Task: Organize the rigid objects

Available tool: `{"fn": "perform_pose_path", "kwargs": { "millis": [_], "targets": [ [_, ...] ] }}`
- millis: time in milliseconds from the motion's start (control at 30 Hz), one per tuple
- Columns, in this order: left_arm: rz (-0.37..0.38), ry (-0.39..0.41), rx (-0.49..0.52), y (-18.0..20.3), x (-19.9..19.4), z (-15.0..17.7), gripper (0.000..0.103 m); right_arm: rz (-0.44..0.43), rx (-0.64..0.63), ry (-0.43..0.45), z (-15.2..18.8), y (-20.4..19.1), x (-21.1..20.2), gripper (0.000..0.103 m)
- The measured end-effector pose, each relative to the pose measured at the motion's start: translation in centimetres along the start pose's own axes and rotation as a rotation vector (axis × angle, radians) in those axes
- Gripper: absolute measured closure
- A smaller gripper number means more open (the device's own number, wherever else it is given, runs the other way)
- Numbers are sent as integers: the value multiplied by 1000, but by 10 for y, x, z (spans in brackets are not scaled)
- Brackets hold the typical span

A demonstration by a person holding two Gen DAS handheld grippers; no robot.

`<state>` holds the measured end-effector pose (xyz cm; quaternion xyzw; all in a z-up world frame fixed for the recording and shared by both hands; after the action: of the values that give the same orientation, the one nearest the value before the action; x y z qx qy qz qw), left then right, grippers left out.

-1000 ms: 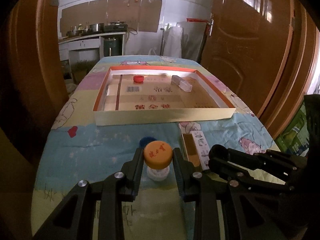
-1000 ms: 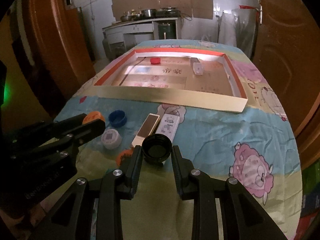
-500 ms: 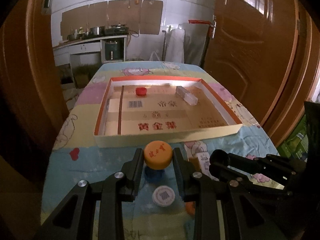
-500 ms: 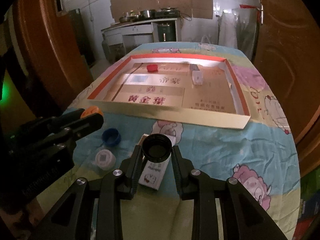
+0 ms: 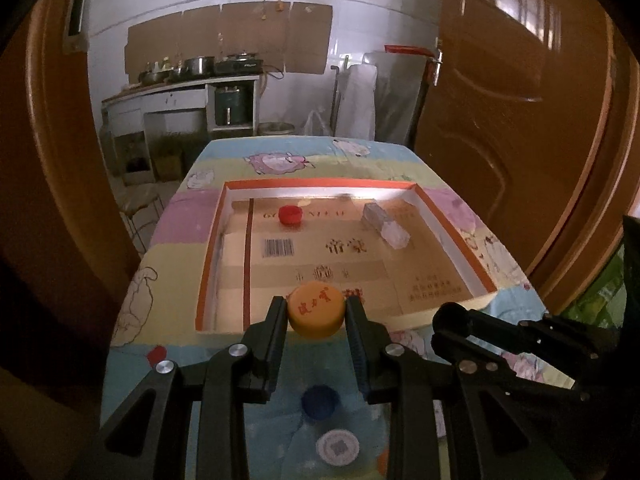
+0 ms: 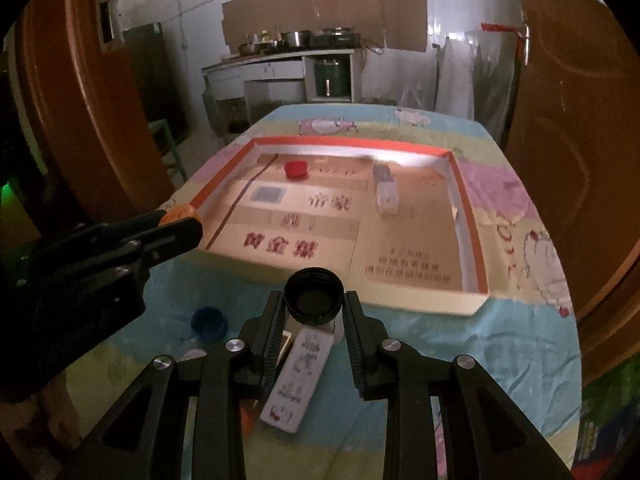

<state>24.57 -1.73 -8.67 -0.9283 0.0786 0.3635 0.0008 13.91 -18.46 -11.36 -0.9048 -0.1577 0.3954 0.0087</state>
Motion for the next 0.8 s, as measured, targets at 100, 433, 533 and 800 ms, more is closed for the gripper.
{"fn": "perform_pose_path", "kwargs": {
  "millis": [100,433,533,800],
  "targets": [
    [-6,0,-10,-3,4,-8,73,-2,1,12,-8,3,0,73],
    [-29,-16,-19,-13,27,-27,73,-6,-8,26,-36,12,14,73],
    [-36,-28,-15,-15,37,-34,73,-7,-10,21,-45,16,22,73],
    [-55,-51,-28,-23,65,-53,73,-17,-35,6,-67,22,46,73]
  ]
}}
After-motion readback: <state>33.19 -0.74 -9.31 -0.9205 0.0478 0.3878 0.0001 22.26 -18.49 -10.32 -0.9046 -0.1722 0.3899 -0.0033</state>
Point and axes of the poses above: each gripper's, at about its wrist camera, not at the fingertips, and x roughly the way its jaws point, y to its right, z to its underside, the point moved 3 cm from there along x, roughly the way its jaws point, and after that the axes turned 5 degrees about -z, right-handed, at the moved point
